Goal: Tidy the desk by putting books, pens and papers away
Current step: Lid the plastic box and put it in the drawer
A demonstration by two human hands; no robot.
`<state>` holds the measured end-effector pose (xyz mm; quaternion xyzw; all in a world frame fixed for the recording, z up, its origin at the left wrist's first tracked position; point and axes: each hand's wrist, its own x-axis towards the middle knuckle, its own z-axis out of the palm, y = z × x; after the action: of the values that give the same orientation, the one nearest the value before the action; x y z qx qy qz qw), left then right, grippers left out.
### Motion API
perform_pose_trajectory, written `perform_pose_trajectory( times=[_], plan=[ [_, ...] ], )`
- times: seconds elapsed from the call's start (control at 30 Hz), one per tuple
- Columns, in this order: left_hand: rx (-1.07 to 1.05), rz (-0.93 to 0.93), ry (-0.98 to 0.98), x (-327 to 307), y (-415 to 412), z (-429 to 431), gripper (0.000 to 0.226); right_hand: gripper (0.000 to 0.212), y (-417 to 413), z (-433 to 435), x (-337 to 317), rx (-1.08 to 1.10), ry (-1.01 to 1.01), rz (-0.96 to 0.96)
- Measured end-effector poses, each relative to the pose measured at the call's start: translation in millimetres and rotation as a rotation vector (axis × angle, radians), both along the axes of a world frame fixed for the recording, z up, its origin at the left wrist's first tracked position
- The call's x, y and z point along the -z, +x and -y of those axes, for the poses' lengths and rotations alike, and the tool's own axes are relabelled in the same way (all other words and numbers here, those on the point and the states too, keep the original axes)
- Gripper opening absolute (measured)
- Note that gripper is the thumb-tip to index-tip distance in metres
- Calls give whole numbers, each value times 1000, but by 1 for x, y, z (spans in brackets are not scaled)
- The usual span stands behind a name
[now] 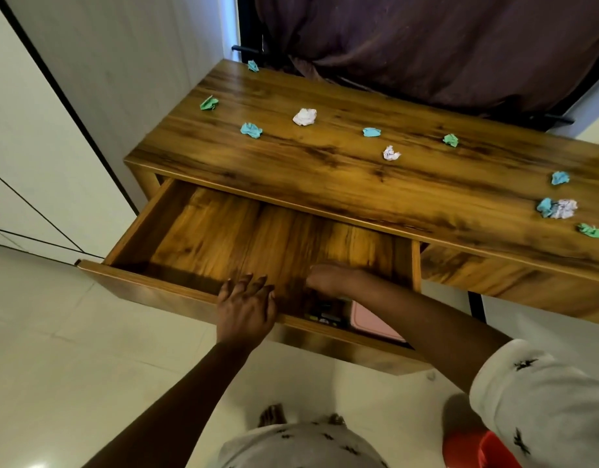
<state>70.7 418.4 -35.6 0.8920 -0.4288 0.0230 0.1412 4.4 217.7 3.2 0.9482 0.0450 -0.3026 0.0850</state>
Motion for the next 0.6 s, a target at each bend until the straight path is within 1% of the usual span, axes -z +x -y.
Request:
perform_pose_trajectory(
  times=[0.07,0.1,0.17,0.2,0.27,0.3,0.37,0.43,0.5,0.57,0.6],
  plan=[
    [3,-1,-18,1,0,0,49,36,-4,0,-1,3,14,19],
    [2,2,-21,2,1,0,48,35,-6,-1,0,29,40,-6],
    [0,4,-17,4,1,-1,48,34,-8,0,-2,42,3,-30],
    [0,1,-11,5,2,0,48,34,-10,-1,-4,33,16,-22],
    [2,-1,-1,6,3,0,48,31,-9,1,-7,111,52,-25],
    [3,1,-3,7,3,0,48,27,-10,1,-7,197,114,-30],
    [7,7,-14,8,4,0,49,23,-10,0,-8,310,171,-72],
    [11,10,-15,8,4,-1,49,22,-14,1,-4,362,168,-102],
    [19,11,-15,8,4,-1,48,21,-14,0,-9,438,215,-6],
    [34,11,-28,8,4,-1,47,23,-18,4,-18,515,252,175],
    [47,19,-38,8,4,-3,46,25,-24,5,-23,582,276,295]
  ],
)
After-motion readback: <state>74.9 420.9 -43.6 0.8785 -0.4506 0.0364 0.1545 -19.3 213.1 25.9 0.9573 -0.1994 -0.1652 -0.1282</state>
